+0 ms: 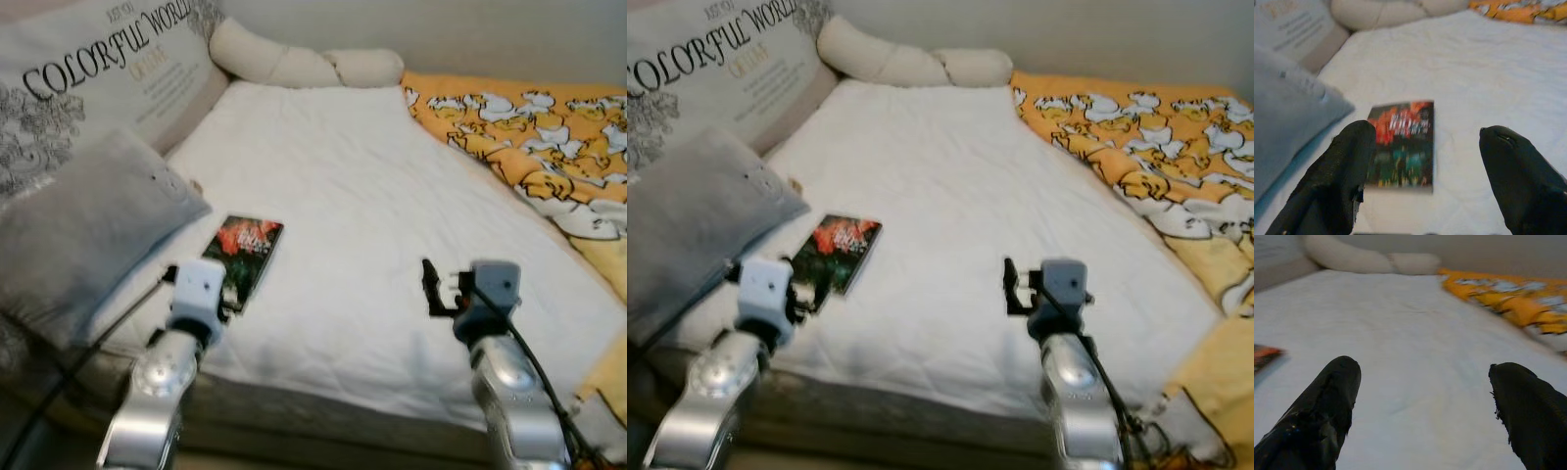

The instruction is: Clean up the room

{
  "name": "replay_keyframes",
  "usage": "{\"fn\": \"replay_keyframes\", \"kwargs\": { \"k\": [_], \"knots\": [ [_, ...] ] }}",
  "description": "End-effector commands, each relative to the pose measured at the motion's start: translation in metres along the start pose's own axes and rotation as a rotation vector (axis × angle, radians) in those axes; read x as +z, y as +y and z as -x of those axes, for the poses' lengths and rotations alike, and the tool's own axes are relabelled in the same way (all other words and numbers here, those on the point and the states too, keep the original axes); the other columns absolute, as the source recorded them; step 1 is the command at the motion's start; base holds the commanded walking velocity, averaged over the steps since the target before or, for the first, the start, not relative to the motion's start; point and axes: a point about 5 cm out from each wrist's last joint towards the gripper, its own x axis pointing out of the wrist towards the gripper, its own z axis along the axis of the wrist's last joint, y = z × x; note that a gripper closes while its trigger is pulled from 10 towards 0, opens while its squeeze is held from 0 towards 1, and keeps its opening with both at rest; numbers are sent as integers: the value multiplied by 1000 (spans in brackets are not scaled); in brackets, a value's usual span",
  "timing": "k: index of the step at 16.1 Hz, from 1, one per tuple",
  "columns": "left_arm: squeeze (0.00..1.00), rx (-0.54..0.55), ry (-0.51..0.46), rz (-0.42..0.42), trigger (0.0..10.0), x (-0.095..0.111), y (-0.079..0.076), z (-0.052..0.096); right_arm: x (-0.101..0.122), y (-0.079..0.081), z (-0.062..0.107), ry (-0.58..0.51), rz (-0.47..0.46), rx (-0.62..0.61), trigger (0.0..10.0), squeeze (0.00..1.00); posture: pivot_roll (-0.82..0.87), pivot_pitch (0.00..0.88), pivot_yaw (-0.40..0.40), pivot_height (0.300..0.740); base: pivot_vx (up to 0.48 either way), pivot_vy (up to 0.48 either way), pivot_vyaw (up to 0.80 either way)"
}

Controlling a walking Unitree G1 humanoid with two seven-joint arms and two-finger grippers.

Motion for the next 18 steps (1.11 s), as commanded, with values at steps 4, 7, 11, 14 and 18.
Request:
{"fn": "replay_keyframes", "kwargs": {
  "k": [4, 7, 11, 14, 18],
  "knots": [
    [0, 14, 2, -6, 10000, 0, 2, -3, 8, 7, -3, -71, -10, 31, 10000, 1000, 35, 6, 4, 740, 0, -309, 0],
    [0, 15, 1, -6, 10000, 1, 2, -3, 9, 6, -4, -84, -17, 0, 10000, 1000, 36, 14, 3, 740, 0, -306, 0],
    [0, 22, 1, -3, 10000, 1, 4, -3, 14, 5, -8, -83, -50, -35, 10000, 1000, 34, 21, 4, 740, 0, -309, 0],
    [0, 32, 0, 2, 10000, 2, 5, -4, 13, 12, -9, -97, -6, -15, 10000, 1000, 34, 22, 4, 740, 0, -306, 0],
    [0, 55, -1, 55, 10000, 3, 7, -4, 12, 14, -8, -93, 5, 18, 10000, 1000, 34, 23, 4, 740, 0, -147, 0]
  ]
}}
